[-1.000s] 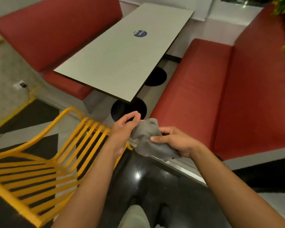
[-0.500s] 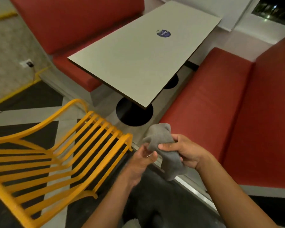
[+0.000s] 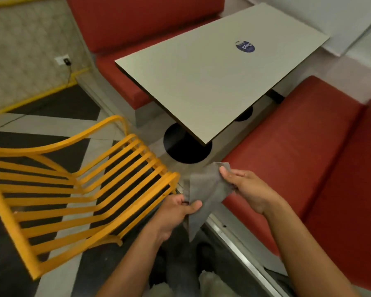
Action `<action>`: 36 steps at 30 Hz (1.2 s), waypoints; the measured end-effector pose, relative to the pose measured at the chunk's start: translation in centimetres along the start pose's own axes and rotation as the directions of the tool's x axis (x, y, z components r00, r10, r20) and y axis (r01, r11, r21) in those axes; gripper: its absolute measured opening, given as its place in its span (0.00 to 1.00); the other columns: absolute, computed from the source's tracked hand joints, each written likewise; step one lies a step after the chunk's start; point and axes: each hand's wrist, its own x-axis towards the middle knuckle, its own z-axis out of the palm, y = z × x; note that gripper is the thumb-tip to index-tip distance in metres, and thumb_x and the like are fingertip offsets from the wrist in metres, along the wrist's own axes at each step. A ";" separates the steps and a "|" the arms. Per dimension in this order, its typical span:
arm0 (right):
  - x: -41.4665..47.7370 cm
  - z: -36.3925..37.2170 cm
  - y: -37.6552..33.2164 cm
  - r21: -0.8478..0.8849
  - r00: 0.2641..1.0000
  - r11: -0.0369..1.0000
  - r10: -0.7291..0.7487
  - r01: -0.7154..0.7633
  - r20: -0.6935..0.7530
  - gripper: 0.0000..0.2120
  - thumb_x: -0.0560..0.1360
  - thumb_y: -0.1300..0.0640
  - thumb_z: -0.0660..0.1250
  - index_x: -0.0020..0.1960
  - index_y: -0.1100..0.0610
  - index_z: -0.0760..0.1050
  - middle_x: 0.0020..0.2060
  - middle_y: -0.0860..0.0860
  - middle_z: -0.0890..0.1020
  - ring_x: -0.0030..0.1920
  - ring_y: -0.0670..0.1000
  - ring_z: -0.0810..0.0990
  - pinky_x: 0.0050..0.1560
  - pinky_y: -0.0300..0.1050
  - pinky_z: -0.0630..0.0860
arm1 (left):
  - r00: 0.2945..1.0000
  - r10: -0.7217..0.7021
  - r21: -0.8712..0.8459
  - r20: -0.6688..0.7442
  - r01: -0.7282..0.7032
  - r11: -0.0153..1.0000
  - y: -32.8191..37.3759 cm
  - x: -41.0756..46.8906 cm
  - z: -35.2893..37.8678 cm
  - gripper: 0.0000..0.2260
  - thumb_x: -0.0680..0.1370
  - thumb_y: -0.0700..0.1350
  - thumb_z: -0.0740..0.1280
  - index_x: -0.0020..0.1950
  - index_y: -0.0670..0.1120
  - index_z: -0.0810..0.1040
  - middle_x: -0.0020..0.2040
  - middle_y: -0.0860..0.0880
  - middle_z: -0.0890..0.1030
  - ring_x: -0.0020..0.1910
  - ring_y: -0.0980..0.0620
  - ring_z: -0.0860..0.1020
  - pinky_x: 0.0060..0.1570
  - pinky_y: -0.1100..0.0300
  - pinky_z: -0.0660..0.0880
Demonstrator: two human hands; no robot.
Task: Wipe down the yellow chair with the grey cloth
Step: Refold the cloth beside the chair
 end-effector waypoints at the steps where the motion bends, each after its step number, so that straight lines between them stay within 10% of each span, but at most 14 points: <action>1: 0.4 -0.1 0.0 0.022 1.000 1.000 -0.012 0.012 0.006 0.16 0.81 0.49 0.70 0.58 0.61 0.86 0.54 0.59 0.89 0.57 0.58 0.88 0.60 0.53 0.82 | 1.000 0.004 -0.019 -0.023 -0.005 1.000 0.1 0.0 -0.1 0.11 0.81 0.42 0.73 0.62 0.42 0.85 0.56 0.46 0.89 0.59 0.48 0.87 0.53 0.60 0.83; 7: 3.0 -2.9 -1.9 -0.077 0.985 0.991 -0.095 0.107 0.145 0.15 0.66 0.56 0.83 0.50 0.61 0.88 0.49 0.58 0.90 0.52 0.56 0.89 0.51 0.45 0.83 | 0.966 0.133 -0.071 -0.221 -0.152 0.986 0.8 0.2 2.1 0.19 0.72 0.49 0.79 0.60 0.43 0.86 0.56 0.43 0.89 0.59 0.43 0.86 0.61 0.46 0.82; 12: 3.9 -4.9 -3.9 -0.035 0.949 0.984 -0.156 0.172 0.274 0.17 0.67 0.58 0.81 0.54 0.60 0.86 0.48 0.55 0.89 0.50 0.51 0.89 0.46 0.40 0.82 | 0.915 0.231 -0.047 -0.331 -0.260 0.964 1.0 0.9 3.9 0.11 0.72 0.48 0.78 0.50 0.43 0.87 0.47 0.42 0.89 0.46 0.46 0.86 0.46 0.59 0.84; 19: 7.3 -5.8 1.0 -0.023 0.909 0.981 0.185 -0.190 0.373 0.25 0.82 0.39 0.64 0.69 0.56 0.79 0.60 0.58 0.86 0.55 0.55 0.87 0.52 0.49 0.81 | 0.915 0.131 -0.210 -0.381 -0.224 0.952 -0.6 2.4 6.4 0.20 0.81 0.50 0.72 0.59 0.33 0.84 0.57 0.30 0.85 0.52 0.39 0.84 0.60 0.42 0.79; 24: 8.4 -7.0 4.7 -0.168 0.887 0.955 0.289 -0.243 0.360 0.38 0.70 0.62 0.82 0.76 0.53 0.71 0.54 0.58 0.88 0.51 0.54 0.89 0.45 0.43 0.82 | 0.867 0.043 -0.093 -0.496 -0.102 0.990 -2.4 2.0 5.9 0.08 0.80 0.48 0.74 0.57 0.49 0.89 0.51 0.51 0.90 0.52 0.54 0.87 0.49 0.61 0.79; 31: 9.4 -4.0 3.9 -0.312 0.958 0.949 0.133 -0.049 0.253 0.37 0.69 0.61 0.83 0.73 0.44 0.73 0.44 0.55 0.84 0.51 0.53 0.87 0.59 0.46 0.82 | 0.790 0.005 -0.182 -0.613 -0.147 0.972 -3.3 1.2 3.7 0.12 0.76 0.42 0.78 0.59 0.47 0.86 0.48 0.47 0.91 0.44 0.55 0.88 0.57 0.53 0.82; 36: 9.1 -1.6 3.8 -0.434 0.938 0.897 0.073 0.087 0.339 0.25 0.67 0.66 0.83 0.60 0.50 0.84 0.45 0.53 0.89 0.48 0.50 0.89 0.58 0.51 0.85 | 0.789 0.065 -0.174 -0.611 -0.214 0.961 -3.9 0.0 1.5 0.21 0.74 0.39 0.80 0.63 0.56 0.83 0.48 0.48 0.90 0.46 0.56 0.88 0.40 0.68 0.82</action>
